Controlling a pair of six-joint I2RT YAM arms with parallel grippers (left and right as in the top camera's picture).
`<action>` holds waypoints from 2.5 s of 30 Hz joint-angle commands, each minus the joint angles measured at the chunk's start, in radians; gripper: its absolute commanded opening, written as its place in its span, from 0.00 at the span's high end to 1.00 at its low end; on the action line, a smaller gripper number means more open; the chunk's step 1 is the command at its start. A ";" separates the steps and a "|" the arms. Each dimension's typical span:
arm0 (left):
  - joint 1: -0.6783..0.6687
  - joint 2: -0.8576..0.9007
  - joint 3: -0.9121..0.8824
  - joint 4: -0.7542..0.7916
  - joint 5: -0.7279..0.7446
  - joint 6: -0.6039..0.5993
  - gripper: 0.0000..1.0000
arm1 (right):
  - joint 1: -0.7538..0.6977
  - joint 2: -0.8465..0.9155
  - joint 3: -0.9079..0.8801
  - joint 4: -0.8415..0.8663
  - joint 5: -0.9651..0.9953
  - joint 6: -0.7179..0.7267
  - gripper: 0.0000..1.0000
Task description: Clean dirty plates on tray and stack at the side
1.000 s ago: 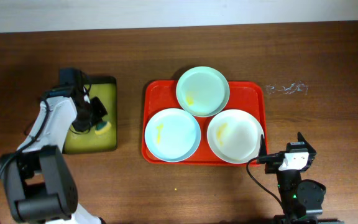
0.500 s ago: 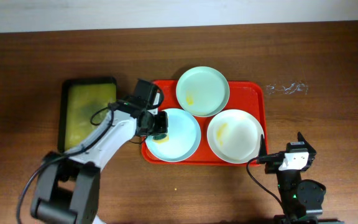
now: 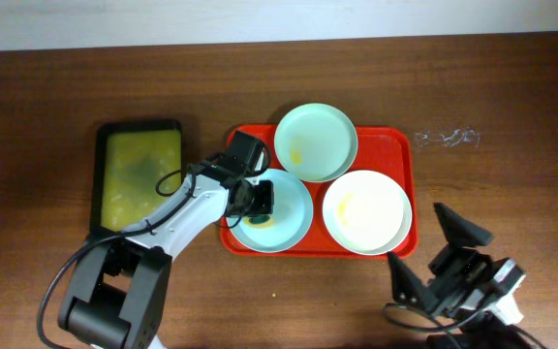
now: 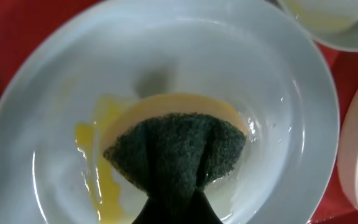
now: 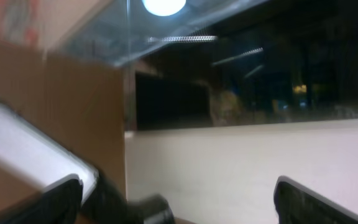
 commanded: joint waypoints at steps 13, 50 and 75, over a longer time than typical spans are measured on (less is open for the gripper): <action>0.002 0.007 -0.002 -0.005 -0.003 -0.006 1.00 | 0.285 1.219 0.769 -1.190 0.215 0.018 0.38; -0.035 0.066 -0.050 0.073 0.021 -0.023 1.00 | 0.515 1.788 0.769 -0.749 0.415 0.048 0.95; -0.035 -0.052 -0.227 0.180 -0.653 -0.027 1.00 | 0.515 1.788 0.769 -0.755 0.415 0.047 0.94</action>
